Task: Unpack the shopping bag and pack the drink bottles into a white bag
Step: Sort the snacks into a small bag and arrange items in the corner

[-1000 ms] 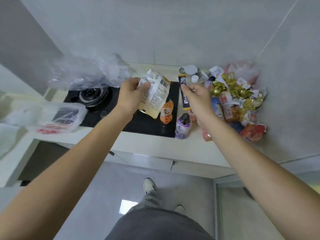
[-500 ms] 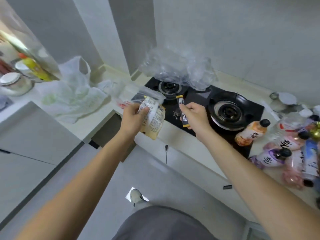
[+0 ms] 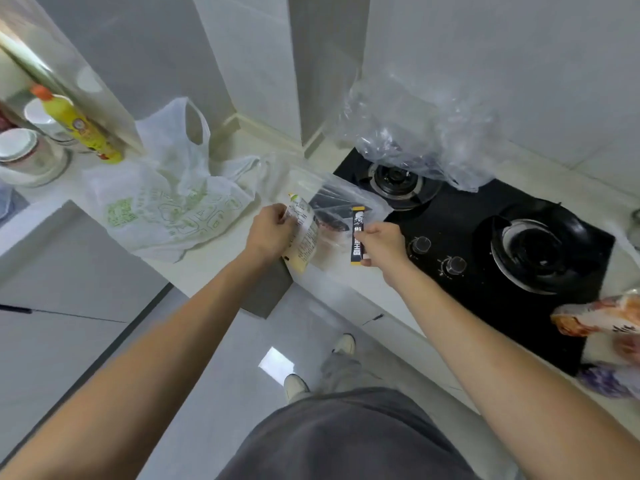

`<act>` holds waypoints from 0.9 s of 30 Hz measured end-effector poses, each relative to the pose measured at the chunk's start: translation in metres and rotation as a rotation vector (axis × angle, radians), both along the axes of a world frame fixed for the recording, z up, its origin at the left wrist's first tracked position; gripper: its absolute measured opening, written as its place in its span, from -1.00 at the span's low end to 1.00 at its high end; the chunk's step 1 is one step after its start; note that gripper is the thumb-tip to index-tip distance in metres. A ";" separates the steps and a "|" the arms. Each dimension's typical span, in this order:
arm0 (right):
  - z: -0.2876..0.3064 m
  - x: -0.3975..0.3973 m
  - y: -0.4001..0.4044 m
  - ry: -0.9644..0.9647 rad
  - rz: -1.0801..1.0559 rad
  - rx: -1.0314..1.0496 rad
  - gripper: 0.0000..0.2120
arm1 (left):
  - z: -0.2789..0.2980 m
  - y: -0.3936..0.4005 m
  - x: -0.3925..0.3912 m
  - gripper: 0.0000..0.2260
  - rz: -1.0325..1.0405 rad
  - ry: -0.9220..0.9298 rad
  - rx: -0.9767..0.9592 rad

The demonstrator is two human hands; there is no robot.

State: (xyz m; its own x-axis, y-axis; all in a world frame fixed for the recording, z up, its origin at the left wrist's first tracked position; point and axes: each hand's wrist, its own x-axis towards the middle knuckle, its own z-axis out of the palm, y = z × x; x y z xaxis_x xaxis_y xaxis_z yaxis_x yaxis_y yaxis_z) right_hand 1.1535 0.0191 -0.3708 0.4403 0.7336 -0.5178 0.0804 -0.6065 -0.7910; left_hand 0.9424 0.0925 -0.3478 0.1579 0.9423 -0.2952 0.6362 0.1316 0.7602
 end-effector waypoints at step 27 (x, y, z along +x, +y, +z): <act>-0.048 0.005 0.085 -0.427 0.017 -0.083 -0.84 | -0.062 0.128 0.030 -0.53 -0.576 0.362 0.163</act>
State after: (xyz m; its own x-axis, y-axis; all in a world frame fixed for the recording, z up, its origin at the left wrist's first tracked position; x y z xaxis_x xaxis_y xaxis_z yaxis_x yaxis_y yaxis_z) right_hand 1.1582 0.1044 -0.4192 0.6161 0.7059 -0.3495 0.3999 -0.6625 -0.6334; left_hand 0.9725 0.2210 -0.4098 0.5641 0.7748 -0.2856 0.7873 -0.4003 0.4690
